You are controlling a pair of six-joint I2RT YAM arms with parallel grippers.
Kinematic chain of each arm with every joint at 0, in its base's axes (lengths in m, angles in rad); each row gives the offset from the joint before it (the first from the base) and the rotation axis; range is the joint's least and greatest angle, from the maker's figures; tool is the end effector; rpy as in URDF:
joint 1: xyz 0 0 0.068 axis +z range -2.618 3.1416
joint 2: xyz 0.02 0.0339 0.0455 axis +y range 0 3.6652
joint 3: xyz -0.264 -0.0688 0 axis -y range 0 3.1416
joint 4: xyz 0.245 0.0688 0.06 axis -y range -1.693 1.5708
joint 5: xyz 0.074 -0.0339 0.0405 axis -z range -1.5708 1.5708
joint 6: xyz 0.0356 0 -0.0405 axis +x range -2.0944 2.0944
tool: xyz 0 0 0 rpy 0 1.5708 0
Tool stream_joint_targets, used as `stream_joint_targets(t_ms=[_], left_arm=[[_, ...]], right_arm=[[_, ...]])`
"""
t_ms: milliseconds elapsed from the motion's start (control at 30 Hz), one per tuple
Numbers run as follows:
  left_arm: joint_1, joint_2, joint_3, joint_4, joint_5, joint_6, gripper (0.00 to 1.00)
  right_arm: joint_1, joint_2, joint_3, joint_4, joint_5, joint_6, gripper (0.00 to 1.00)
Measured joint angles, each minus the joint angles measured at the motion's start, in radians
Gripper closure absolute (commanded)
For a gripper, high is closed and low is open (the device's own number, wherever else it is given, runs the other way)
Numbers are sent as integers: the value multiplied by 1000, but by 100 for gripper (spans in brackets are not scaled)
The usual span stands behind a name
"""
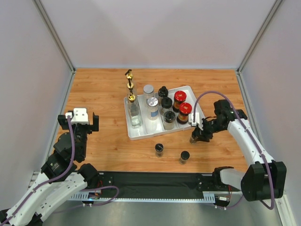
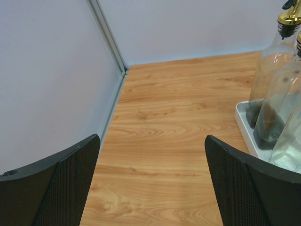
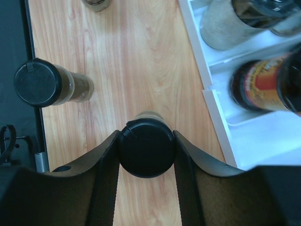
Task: Organize the condiment bottles
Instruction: Pick up the bottle from the center of the board, then place the bottle in the storage box.
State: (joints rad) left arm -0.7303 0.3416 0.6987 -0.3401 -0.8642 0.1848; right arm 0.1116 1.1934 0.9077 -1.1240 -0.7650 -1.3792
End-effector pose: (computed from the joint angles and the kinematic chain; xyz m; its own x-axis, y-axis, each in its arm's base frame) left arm 0.0754 -0.0311 0.3454 -0.0121 0.1709 -0.9852 -0.1335 0.9762 0.1710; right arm 0.1868 0.0457 0.2491 0.0004 -0.7126 -0.7016 -0.9993 0.0262 -0.0273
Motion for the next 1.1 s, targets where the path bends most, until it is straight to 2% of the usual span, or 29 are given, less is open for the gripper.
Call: stream_joint_targets(t_ms=[200, 400, 600, 767, 1100], left_arm=[[0, 0, 0, 0, 3, 0, 0], [0, 0, 0, 0, 9, 0, 0], [0, 0, 0, 0, 10, 0, 0], [0, 0, 0, 0, 10, 0, 0], [0, 0, 0, 0, 10, 0, 0]], right_arm=[[-89, -41, 82, 0, 14, 160, 89], [-194, 1, 175, 53, 23, 341, 89], [-199, 50, 203, 239, 58, 558, 89], [-198, 166, 282, 396, 81, 722, 90], [-152, 415, 399, 604, 158, 891, 88]])
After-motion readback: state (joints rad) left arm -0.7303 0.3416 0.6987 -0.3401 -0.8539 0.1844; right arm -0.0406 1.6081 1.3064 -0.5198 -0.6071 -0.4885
